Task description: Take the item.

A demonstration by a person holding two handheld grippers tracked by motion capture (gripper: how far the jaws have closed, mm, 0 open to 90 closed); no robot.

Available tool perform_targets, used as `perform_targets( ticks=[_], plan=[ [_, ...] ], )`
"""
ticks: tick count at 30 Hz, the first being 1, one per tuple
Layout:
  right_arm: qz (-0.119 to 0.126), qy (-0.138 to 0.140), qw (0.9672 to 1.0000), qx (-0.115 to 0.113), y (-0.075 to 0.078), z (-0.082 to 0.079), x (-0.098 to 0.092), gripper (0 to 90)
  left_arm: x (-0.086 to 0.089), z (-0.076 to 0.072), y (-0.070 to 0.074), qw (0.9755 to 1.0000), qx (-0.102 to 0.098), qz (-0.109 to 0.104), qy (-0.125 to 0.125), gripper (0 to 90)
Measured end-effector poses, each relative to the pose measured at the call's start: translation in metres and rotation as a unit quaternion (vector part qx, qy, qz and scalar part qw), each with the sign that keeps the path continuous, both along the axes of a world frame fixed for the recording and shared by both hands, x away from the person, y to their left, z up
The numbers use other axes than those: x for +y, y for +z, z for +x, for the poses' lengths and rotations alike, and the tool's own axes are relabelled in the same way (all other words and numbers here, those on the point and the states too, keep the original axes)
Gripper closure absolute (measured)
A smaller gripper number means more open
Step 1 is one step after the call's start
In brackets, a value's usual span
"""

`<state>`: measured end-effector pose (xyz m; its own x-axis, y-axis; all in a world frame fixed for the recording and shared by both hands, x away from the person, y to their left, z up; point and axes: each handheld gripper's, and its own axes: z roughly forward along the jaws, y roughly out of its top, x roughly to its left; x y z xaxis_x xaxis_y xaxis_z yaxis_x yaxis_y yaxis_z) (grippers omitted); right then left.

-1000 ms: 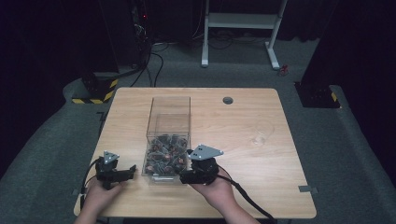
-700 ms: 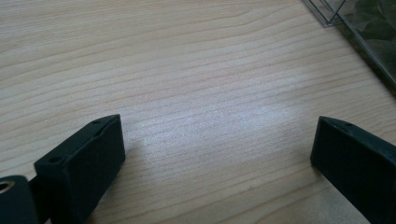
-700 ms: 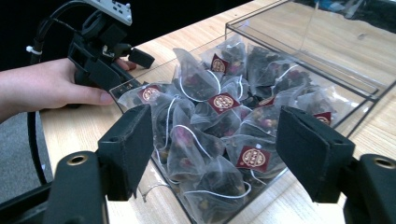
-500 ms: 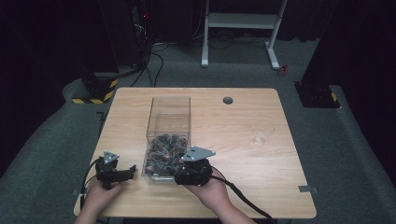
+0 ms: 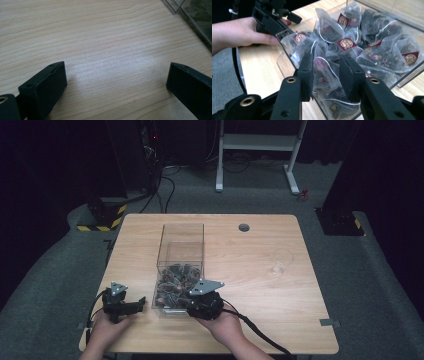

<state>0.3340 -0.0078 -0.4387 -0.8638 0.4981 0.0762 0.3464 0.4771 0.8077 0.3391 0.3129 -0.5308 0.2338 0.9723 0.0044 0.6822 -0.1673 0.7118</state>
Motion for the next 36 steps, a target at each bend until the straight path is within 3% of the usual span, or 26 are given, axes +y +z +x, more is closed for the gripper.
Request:
perform_targets(
  ticks=[13, 22, 36],
  plan=[
    [-0.01, -0.003, 0.9995, 0.031, -0.01, 0.006, -0.002, 73.8, 0.0, 0.0, 0.0, 1.0, 0.0, 0.0, 0.0, 3.2],
    [-0.014, 0.008, 0.9996, 0.023, -0.011, 0.003, -0.001, 89.3, 0.0, 0.0, 0.0, 1.0, -0.001, 0.0, 0.0, 3.2],
    [-0.001, 0.007, 1.0, 0.003, -0.005, 0.0, -0.005, 90.0, 0.0, 0.0, 0.0, 1.0, 0.0, 0.0, 0.0, 3.2]
  ],
)
